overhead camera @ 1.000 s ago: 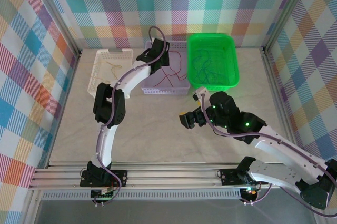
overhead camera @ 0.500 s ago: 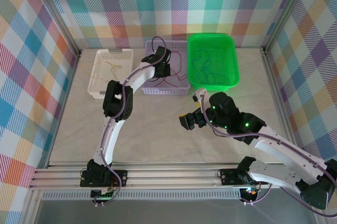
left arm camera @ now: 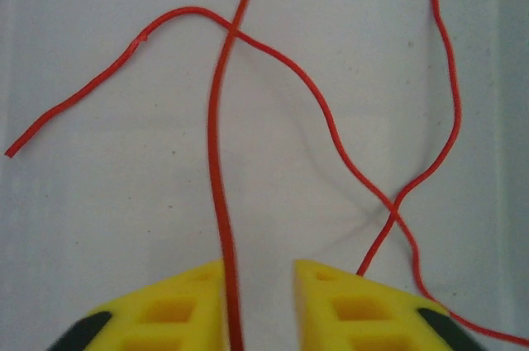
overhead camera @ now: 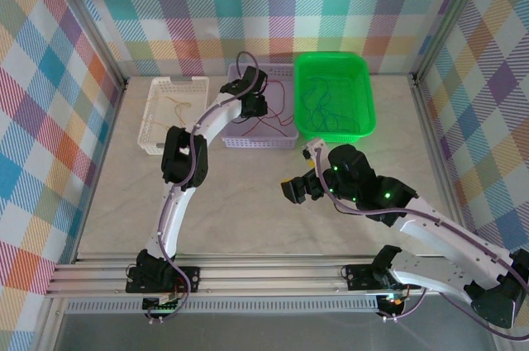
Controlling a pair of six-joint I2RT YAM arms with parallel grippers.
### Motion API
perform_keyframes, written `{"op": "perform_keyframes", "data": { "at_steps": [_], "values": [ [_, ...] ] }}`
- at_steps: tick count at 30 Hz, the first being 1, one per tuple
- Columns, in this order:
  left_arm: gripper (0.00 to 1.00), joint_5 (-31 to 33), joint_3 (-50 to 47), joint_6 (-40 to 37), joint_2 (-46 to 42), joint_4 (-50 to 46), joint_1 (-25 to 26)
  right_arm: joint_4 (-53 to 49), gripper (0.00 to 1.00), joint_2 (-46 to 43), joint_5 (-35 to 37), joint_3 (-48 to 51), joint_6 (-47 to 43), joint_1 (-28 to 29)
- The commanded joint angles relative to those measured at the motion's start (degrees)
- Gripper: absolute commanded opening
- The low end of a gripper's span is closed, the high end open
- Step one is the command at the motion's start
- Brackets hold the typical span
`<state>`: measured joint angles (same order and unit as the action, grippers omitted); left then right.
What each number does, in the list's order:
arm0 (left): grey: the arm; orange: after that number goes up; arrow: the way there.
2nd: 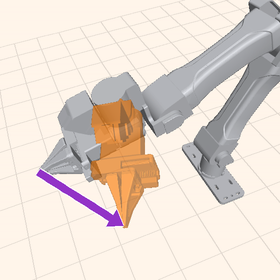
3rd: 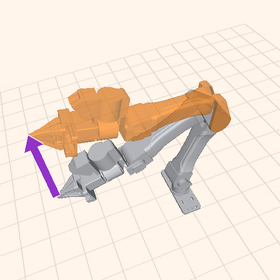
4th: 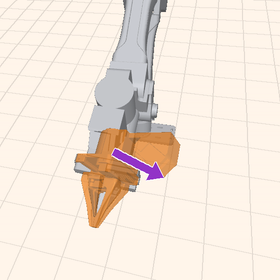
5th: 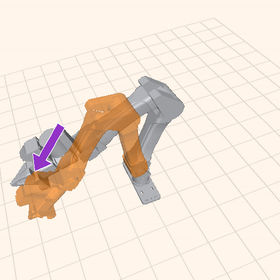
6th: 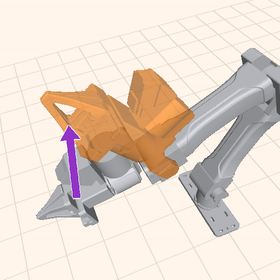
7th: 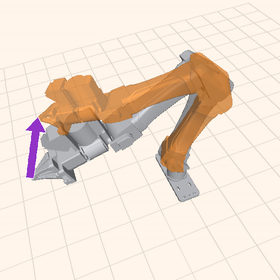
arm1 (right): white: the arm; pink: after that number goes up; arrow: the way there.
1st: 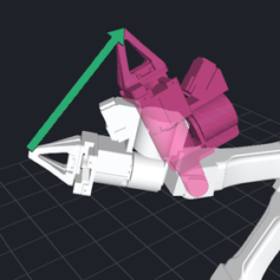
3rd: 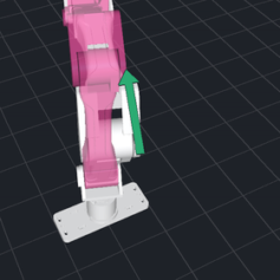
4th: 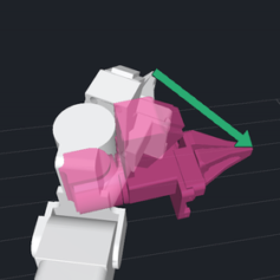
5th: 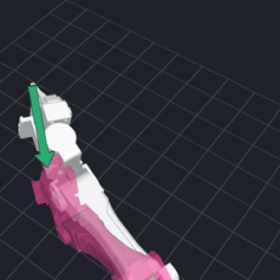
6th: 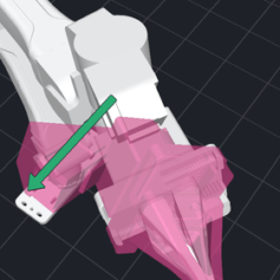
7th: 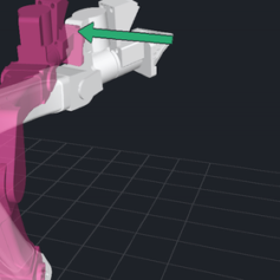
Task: Untangle the cables
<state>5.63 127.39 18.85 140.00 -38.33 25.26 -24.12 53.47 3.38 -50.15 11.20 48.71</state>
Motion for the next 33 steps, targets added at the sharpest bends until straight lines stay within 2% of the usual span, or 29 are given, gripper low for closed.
{"op": "perform_keyframes", "data": {
  "at_steps": [1, 2, 4, 7, 10, 13, 15, 20, 23, 25, 27, 28, 33],
  "values": [
    [0.39, 0.97, 3.44, -0.32, -0.69, -2.65, -0.87, -0.19, 1.00, 0.13, -0.55, -1.00, 0.65, -0.28],
    [0.45, 1.18, 3.70, -0.50, -0.91, -2.81, -0.92, -0.25, 1.00, 0.16, -0.50, -1.09, 0.69, -0.28],
    [0.50, 1.15, 4.08, -0.87, -1.44, -2.96, -0.91, -0.21, 1.00, 0.21, -0.33, -1.09, 0.75, -0.28],
    [0.67, 1.65, 4.57, -0.93, -2.46, -3.84, -1.00, -0.41, 1.00, 0.12, 0.49, -1.19, 1.00, -0.28],
    [0.83, 1.83, 4.63, -0.57, -4.67, -4.81, -1.05, -0.73, 1.00, -0.08, 4.21, -1.37, 1.69, -0.29],
    [0.92, 1.40, 3.17, 0.65, -9.08, -4.84, -1.00, -1.17, 1.00, -0.14, 10.29, -2.09, 3.07, -1.13],
    [1.00, 1.70, -0.23, 1.57, -13.63, -3.38, -0.88, -1.30, 1.00, -0.12, 12.50, -2.26, 3.58, -3.62],
    [1.00, 4.78, -19.86, 4.32, -30.04, 7.30, -0.17, -2.74, 1.00, 2.21, 7.62, -2.33, 11.75, -23.41],
    [1.00, 7.93, -30.33, 4.37, -39.63, 11.07, 0.81, -0.76, 1.00, 4.10, 6.23, -0.76, 13.75, -33.80],
    [1.00, 10.32, -35.72, 4.31, -45.21, 11.14, 1.37, 3.85, 1.00, 4.65, 6.95, 1.61, 11.50, -37.62],
    [1.00, 12.62, -40.16, 3.91, -49.99, 10.10, 1.71, 10.40, 1.00, 6.25, 10.52, 4.85, 6.63, -39.09],
    [1.00, 13.83, -42.58, 3.21, -52.49, 9.62, 1.73, 13.00, 1.00, 7.77, 13.79, 6.17, 5.20, -39.87],
    [1.00, 19.67, -54.77, -2.33, -63.51, 10.93, 1.57, 27.60, 1.00, 16.07, 20.33, 13.60, 0.81, -44.64]
  ]
}}
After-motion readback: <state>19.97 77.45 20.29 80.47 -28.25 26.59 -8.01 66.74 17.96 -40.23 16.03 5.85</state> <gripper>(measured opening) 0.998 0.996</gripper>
